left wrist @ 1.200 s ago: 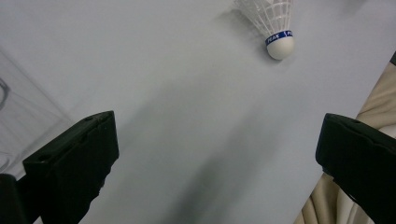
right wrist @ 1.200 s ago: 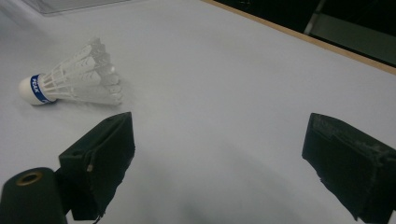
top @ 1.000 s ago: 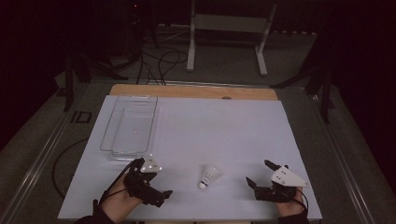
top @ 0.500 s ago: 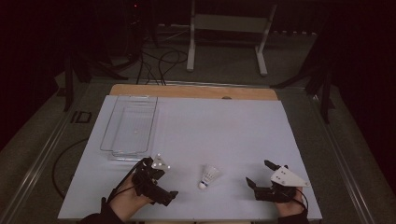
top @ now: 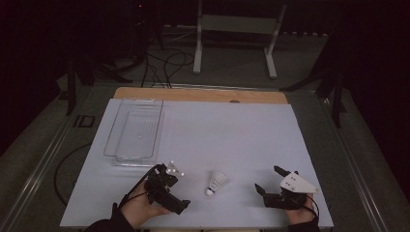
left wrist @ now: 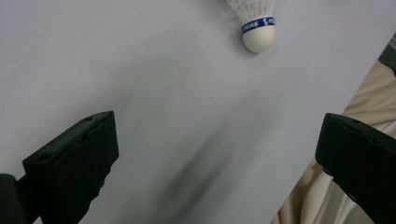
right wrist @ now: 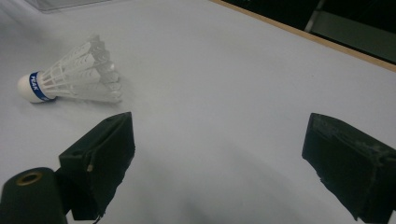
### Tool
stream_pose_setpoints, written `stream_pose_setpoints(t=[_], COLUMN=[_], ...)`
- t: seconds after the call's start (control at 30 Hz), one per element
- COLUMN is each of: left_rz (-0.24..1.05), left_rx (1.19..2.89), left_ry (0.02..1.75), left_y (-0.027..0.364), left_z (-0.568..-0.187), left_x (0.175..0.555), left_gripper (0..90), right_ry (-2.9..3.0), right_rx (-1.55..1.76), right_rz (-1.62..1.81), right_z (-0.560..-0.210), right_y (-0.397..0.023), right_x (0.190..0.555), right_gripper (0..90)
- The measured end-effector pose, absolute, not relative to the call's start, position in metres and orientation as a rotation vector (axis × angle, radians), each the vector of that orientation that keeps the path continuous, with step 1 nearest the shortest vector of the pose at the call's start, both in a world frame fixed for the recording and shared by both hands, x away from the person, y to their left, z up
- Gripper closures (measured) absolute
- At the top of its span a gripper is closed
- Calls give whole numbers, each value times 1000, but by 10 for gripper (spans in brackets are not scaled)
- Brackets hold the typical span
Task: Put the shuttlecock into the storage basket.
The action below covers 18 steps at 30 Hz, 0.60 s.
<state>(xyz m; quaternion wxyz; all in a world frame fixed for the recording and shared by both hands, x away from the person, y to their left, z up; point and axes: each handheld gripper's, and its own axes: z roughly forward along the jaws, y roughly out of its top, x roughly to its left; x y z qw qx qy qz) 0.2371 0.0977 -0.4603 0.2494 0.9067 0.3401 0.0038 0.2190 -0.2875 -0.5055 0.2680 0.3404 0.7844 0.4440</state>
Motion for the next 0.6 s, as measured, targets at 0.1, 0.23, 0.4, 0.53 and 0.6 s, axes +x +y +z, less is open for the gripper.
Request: stream_pose_setpoints(t=[0.1, 0.23, 0.4, 0.53, 0.6], left_rz=[0, -29, -60, -78, -88], left_rx=[2481, 2497, 2516, 2524, 2529], left_ry=[917, 904, 897, 896, 897], left_y=[92, 84, 75, 68, 66], left_z=[-460, -463, -466, -467, -467], left_x=[237, 238, 239, 240, 242], left_gripper=[1, 1, 1, 2, 2], right_ry=[2116, 2118, 2118, 2120, 2119], right_rx=[918, 920, 920, 923, 921], right_rz=[1196, 1196, 1194, 1191, 1192], right_z=[-505, -506, -506, -506, -506], right_y=[-287, -287, -287, -287, -287], right_x=[219, 219, 219, 219, 219], right_gripper=[92, 92, 92, 92, 93])
